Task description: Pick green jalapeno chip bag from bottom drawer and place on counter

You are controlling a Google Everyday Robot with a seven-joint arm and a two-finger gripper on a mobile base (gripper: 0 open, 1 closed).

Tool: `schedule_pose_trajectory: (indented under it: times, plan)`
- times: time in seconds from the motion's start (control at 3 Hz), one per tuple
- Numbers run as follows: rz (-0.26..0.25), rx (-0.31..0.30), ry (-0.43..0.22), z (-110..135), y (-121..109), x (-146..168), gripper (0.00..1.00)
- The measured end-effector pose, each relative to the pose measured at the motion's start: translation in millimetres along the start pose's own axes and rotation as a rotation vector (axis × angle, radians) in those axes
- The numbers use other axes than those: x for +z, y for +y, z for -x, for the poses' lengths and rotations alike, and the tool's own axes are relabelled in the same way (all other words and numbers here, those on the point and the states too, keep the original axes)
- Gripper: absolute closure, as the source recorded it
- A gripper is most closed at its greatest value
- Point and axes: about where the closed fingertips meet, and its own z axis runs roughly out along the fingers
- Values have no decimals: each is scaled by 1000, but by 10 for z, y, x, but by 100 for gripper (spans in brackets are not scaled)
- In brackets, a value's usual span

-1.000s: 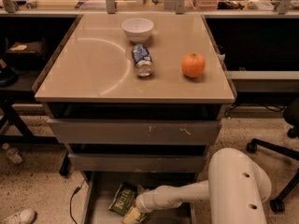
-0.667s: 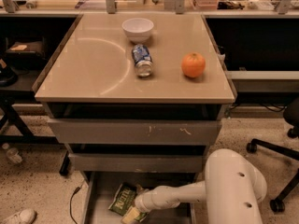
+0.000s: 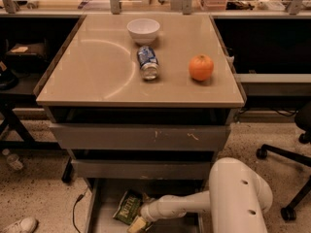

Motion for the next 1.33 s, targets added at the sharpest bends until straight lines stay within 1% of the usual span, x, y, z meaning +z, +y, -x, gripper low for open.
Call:
schedule_pose_trajectory:
  times: [0.33,0.67,1.0,1.33]
  plan:
    - [-3,-8,4,-102,-2,31,0]
    - [2,-3,12,-209,18,75,0]
    - [2,-3,12,-211,19,77,17]
    - [2,-3,12,-211,20,77,41]
